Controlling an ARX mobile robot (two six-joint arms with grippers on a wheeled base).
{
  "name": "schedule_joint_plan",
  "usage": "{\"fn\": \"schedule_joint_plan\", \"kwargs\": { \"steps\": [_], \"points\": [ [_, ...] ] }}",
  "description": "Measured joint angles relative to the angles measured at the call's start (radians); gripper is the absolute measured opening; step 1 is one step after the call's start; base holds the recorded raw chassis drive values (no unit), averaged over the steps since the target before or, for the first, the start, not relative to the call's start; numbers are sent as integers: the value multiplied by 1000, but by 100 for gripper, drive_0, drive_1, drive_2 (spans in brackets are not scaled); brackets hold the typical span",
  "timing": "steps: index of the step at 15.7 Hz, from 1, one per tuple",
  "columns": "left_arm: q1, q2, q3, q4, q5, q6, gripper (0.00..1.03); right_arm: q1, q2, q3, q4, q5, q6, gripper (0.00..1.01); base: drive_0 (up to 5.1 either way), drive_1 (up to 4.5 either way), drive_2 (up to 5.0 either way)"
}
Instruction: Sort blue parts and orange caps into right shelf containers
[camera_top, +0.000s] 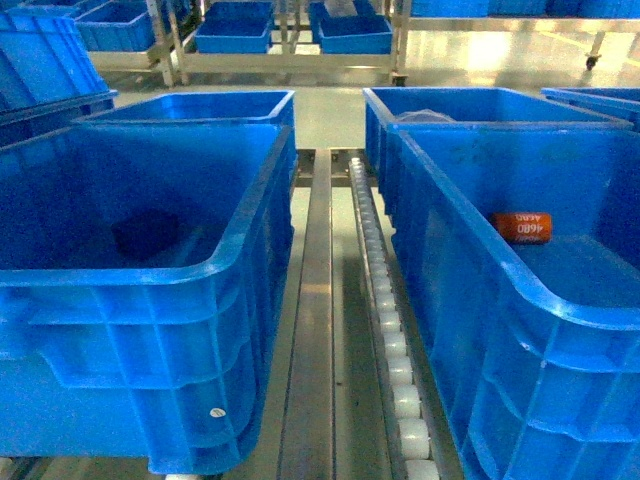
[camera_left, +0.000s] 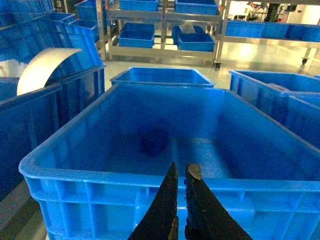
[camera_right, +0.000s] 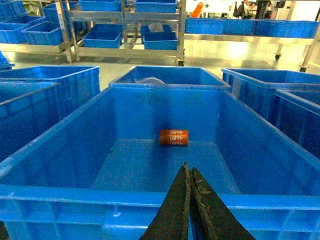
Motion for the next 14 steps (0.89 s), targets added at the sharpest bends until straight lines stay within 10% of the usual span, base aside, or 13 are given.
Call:
{"fn": "schedule_joint_plan", "kwargs": {
  "steps": [14],
  "points": [
    [0,-309,0,-322,0,3,5,0,-289,0,-298,-3,0,5,0,0,0]
  ]
}}
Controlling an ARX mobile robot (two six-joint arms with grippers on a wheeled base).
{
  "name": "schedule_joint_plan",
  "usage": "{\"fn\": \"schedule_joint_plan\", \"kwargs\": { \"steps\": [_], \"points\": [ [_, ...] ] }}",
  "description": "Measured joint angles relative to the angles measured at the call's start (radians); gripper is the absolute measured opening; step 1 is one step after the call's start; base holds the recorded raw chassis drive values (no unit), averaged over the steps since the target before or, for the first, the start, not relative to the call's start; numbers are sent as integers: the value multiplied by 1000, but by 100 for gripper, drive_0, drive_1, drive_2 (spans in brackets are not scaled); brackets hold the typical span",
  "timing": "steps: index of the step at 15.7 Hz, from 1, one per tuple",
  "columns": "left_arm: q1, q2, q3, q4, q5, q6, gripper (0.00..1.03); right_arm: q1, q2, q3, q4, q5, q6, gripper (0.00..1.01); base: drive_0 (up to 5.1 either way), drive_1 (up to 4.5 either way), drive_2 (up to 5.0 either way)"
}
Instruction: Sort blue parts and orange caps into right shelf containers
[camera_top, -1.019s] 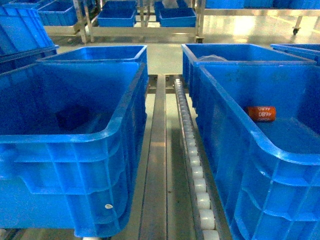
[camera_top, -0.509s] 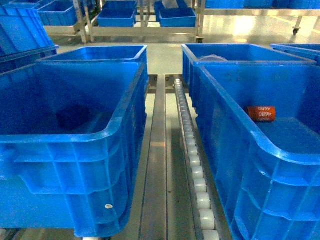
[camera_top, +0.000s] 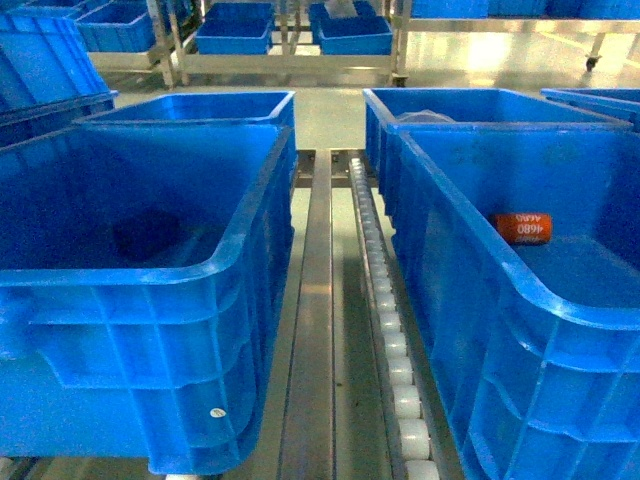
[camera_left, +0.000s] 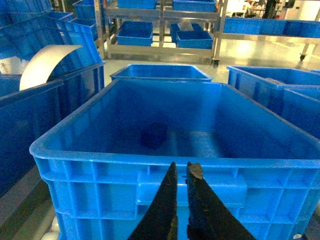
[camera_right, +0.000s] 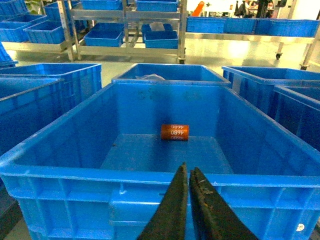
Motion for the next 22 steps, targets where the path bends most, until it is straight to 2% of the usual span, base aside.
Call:
{"fn": "schedule_joint_plan", "kwargs": {
  "steps": [3,5,9,10,11,22],
  "points": [
    [0,0,0,0,0,0,32,0,0,0,0,0,0,33,0,0,0],
    [0,0,0,0,0,0,37,0,0,0,0,0,0,38,0,0,0],
    [0,0,0,0,0,0,88,0,0,0,0,0,0,91,0,0,0],
    [0,0,0,0,0,0,100,0,0,0,0,0,0,100,0,0,0],
    [0,0,0,0,0,1,97,0,0,0,0,0,0,97,0,0,0],
    [0,0,0,0,0,2,98,0,0,0,0,0,0,98,0,0,0]
  ]
}}
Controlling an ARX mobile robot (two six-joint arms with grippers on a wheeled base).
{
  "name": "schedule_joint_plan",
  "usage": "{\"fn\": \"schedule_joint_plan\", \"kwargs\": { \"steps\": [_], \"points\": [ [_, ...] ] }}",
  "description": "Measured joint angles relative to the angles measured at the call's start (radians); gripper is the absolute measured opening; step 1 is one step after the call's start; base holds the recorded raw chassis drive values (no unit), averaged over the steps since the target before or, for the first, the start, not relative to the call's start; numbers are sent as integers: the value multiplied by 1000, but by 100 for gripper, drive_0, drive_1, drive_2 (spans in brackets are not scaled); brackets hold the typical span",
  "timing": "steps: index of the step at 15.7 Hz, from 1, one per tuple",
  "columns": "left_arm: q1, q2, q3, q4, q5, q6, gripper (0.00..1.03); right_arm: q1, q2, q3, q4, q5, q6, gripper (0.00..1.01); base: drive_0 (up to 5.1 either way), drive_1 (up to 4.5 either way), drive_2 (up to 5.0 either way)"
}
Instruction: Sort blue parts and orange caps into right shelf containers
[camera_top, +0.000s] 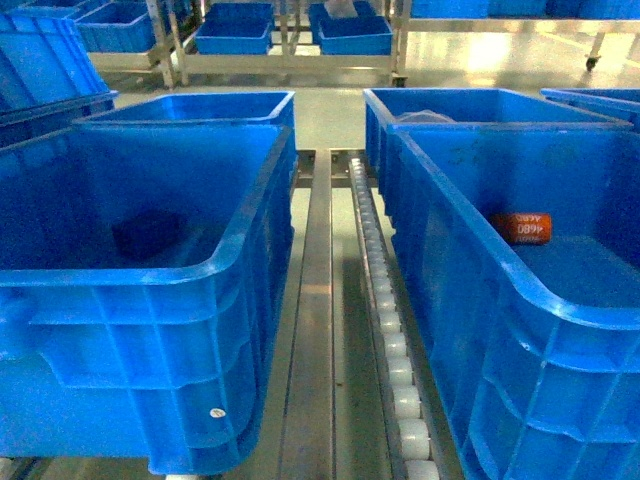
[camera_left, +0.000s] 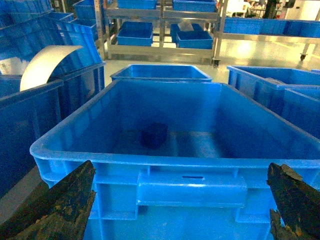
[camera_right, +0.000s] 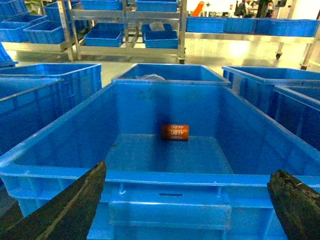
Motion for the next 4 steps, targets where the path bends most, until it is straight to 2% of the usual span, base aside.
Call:
{"fn": "schedule_joint_plan", "kwargs": {
  "steps": [4],
  "points": [
    [0,0,0,0,0,0,98,0,0,0,0,0,0,98,0,0,0]
  ]
}}
